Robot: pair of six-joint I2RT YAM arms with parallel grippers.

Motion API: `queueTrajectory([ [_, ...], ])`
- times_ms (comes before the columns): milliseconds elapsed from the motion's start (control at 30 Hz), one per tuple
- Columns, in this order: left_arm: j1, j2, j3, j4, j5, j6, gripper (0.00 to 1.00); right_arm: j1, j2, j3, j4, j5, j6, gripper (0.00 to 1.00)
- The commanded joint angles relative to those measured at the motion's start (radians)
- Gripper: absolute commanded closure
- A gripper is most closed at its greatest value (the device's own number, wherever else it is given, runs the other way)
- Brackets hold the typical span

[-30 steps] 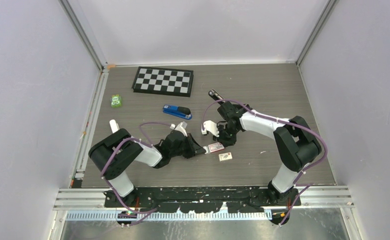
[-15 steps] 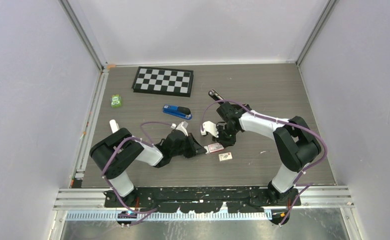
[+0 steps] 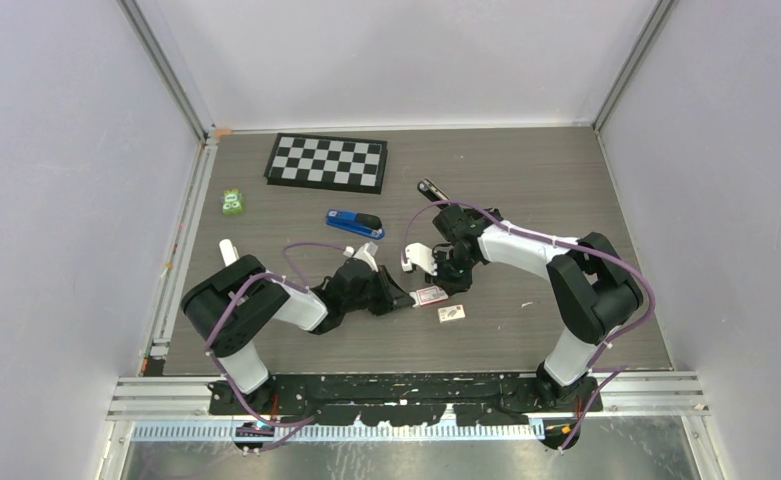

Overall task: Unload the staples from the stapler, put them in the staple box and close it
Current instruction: Adjust the staple box at the center of the board.

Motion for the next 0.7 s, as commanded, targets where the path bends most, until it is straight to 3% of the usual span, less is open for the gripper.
queueTrajectory([
  [0,-0.01,0.017,0.035,0.018,0.02,0.004,0.89,0.022,0.014,0.021,0.0,-0.041,0.01,0.79],
  [667,-0.013,0.034,0.059,0.018,0.026,0.004,0.89,0.035,0.009,0.022,-0.007,-0.055,0.007,0.78],
])
